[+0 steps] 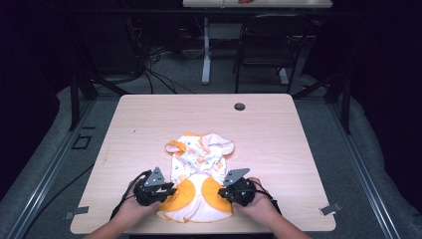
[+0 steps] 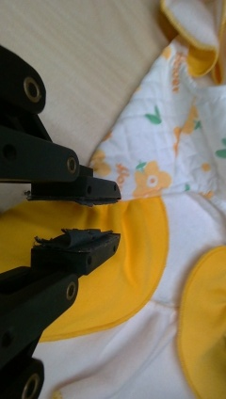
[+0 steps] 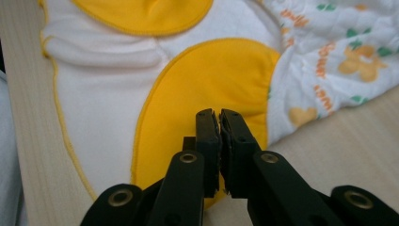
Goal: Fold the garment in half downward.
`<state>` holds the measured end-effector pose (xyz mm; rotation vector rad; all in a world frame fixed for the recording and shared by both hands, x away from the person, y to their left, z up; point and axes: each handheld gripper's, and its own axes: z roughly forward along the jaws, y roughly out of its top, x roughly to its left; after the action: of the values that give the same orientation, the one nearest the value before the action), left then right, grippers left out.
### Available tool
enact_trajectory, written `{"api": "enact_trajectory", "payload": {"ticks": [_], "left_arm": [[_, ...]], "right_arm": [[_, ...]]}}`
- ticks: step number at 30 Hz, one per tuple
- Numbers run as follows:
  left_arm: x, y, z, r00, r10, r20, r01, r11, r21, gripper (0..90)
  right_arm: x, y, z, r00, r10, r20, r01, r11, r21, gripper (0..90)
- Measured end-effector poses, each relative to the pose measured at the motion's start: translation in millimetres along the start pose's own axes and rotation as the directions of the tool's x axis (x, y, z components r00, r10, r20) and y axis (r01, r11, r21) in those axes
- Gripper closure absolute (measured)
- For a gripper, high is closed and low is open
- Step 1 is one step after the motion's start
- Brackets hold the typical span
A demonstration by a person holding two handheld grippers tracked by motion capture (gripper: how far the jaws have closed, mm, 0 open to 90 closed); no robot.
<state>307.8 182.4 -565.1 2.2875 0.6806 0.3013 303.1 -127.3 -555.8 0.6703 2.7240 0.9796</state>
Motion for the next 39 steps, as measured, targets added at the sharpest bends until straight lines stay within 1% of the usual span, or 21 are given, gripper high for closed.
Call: {"api": "enact_trajectory", "payload": {"ticks": [2,4,5,6,7,8,9,11,14,16,18,19,21,22,23,24,25,29,34,35,39], "left_arm": [[6.6,9.9,-3.2,1.0000,0.001,-0.004,-0.001,1.0000,-0.004,72.8],[15.6,21.5,-7.5,0.9999,0.002,-0.014,-0.002,0.9999,-0.017,71.6],[21.0,27.3,-9.5,0.9998,-0.007,-0.017,0.006,0.9997,-0.025,71.6],[26.2,32.7,-11.4,0.9996,-0.022,-0.020,0.021,0.9990,-0.039,71.0],[29.9,36.7,-12.3,0.9991,-0.036,-0.020,0.035,0.9983,-0.046,71.0],[36.0,43.0,-13.4,0.9985,-0.046,-0.029,0.044,0.9976,-0.053,70.6],[40.3,47.7,-13.6,0.9979,-0.054,-0.037,0.052,0.9970,-0.058,70.6],[49.5,56.4,-12.4,0.9971,-0.059,-0.047,0.056,0.9967,-0.059,70.6],[63.6,67.0,-4.4,0.9961,-0.071,-0.053,0.067,0.9957,-0.064,70.9],[73.5,73.7,5.5,0.9945,-0.072,-0.076,0.067,0.9961,-0.058,71.2],[80.2,77.5,13.8,0.9937,-0.086,-0.072,0.082,0.9949,-0.059,71.4],[83.3,79.1,18.8,0.9937,-0.089,-0.069,0.084,0.9944,-0.063,71.4],[88.0,81.0,29.2,0.9923,-0.108,-0.061,0.104,0.9926,-0.064,71.8],[89.4,81.2,35.3,0.9916,-0.113,-0.063,0.109,0.9919,-0.065,71.8],[90.3,80.9,41.1,0.9914,-0.115,-0.063,0.112,0.9923,-0.053,71.8],[90.8,80.2,46.6,0.9913,-0.115,-0.065,0.112,0.9929,-0.040,71.8],[90.9,79.5,50.8,0.9913,-0.115,-0.065,0.113,0.9931,-0.030,71.8],[88.8,74.5,67.3,0.9918,-0.107,-0.071,0.108,0.9941,0.015,71.8],[84.7,68.2,73.1,0.9933,-0.094,-0.068,0.097,0.9937,0.055,72.2],[83.6,65.9,73.9,0.9932,-0.095,-0.067,0.099,0.9933,0.059,72.4],[79.9,59.8,71.6,0.9940,-0.095,-0.054,0.097,0.9941,0.048,72.6]], "right_arm": [[-1.4,3.3,-1.6,1.0000,-0.001,0.006,0.002,1.000,-0.007,85.5],[-13.1,19.3,-9.8,0.9996,-0.013,0.025,0.013,1.000,-0.003,83.2],[-13.1,19.3,-9.8,0.9996,-0.013,0.025,0.013,1.000,-0.003,83.2],[-22.8,27.9,-12.6,0.9992,-0.010,0.039,0.010,1.000,-0.009,81.9],[-22.8,27.9,-12.6,0.9992,-0.010,0.039,0.010,1.000,-0.009,81.9],[-33.7,35.9,-14.4,0.9986,0.003,0.053,-0.003,1.000,-0.007,81.2],[-33.7,35.9,-14.4,0.9986,0.003,0.053,-0.003,1.000,-0.007,81.2],[-44.4,43.5,-14.1,0.9976,0.014,0.067,-0.014,1.000,-0.006,81.2],[-61.7,55.4,-7.8,0.9955,0.018,0.093,-0.018,1.000,0.003,81.1],[-70.8,61.2,-1.9,0.9946,0.029,0.100,-0.029,1.000,0.004,81.3],[-83.6,70.0,9.8,0.9932,0.038,0.110,-0.039,0.999,0.006,81.4],[-83.6,70.0,9.8,0.9932,0.038,0.110,-0.039,0.999,0.006,81.4],[-90.8,73.7,18.4,0.9926,0.049,0.111,-0.050,0.999,0.012,81.4],[-96.7,75.4,28.5,0.9918,0.060,0.113,-0.063,0.998,0.018,81.3],[-96.7,75.4,28.5,0.9918,0.060,0.113,-0.063,0.998,0.018,81.3],[-100.9,74.9,38.4,0.9912,0.071,0.112,-0.075,0.997,0.030,80.9],[-100.9,74.9,38.4,0.9912,0.071,0.112,-0.075,0.997,0.030,80.9],[-103.7,71.0,53.6,0.9920,0.074,0.103,-0.080,0.995,0.061,80.6],[-100.5,66.3,61.6,0.9931,0.071,0.093,-0.078,0.994,0.076,80.6],[-100.2,65.7,61.7,0.9941,0.059,0.091,-0.068,0.994,0.090,80.6],[-96.1,64.9,60.9,0.9961,0.041,0.078,-0.050,0.993,0.108,80.7]]}}
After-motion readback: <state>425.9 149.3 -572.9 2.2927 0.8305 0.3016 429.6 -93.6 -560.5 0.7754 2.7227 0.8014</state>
